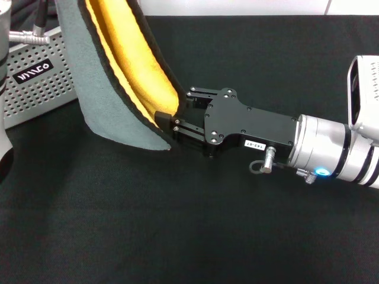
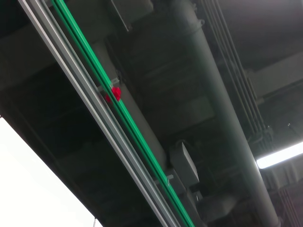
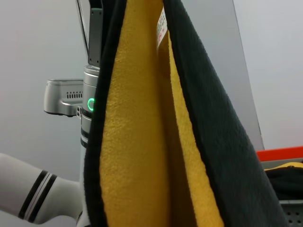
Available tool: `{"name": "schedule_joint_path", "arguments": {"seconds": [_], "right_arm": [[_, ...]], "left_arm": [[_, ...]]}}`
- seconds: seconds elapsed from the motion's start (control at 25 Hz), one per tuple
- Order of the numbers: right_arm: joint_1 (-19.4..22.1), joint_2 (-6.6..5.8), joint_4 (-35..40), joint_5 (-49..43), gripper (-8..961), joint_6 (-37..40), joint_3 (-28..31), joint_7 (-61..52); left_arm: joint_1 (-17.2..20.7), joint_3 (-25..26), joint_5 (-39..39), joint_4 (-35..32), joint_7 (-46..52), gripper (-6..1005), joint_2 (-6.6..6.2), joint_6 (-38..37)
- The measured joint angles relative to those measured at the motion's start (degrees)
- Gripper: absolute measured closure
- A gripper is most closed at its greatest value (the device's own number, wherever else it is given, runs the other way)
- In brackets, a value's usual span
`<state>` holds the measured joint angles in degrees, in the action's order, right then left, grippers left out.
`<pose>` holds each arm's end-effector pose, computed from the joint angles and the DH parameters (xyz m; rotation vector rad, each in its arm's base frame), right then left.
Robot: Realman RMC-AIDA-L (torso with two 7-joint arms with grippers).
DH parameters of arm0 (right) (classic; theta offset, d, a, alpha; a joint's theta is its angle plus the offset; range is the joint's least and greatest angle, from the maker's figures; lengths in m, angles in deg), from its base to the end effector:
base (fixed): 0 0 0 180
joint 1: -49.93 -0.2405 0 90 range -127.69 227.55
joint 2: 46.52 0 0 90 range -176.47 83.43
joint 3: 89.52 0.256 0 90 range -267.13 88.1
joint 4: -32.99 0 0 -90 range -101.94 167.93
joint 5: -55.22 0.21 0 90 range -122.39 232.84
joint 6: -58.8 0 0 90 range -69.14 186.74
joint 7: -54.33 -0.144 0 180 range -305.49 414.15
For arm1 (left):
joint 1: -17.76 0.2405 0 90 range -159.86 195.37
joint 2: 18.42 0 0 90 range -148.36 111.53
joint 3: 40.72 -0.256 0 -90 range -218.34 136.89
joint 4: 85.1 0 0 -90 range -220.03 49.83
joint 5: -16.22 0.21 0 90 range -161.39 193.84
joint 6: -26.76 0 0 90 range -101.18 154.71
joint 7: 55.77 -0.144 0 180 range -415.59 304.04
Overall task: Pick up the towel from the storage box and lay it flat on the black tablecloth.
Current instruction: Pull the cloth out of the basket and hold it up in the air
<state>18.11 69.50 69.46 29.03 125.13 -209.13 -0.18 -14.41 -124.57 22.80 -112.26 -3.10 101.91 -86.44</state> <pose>0.1391 0.3127 -0.0938 -2.6901 0.3040 1.2389 -0.1451 0.3128 0.0769 -1.5700 0.1120 -2.2037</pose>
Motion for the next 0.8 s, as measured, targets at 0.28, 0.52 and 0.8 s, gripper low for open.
{"name": "schedule_joint_path", "arguments": {"seconds": [0.28,0.52,0.8], "right_arm": [[0.0,0.08,-0.3,-0.3,638,0.0,0.0,-0.6],[-0.1,0.05,-0.3,-0.6,652,0.2,0.0,-1.3],[0.3,0.02,-0.3,-0.6,801,0.7,0.1,-0.8]], "left_arm": [[-0.1,-0.2,0.0,0.0,0.0,971,0.0,0.0],[-0.1,-0.3,0.0,0.0,0.0,971,0.0,0.0],[0.0,-0.2,0.0,0.0,0.0,972,0.0,0.0]]}}
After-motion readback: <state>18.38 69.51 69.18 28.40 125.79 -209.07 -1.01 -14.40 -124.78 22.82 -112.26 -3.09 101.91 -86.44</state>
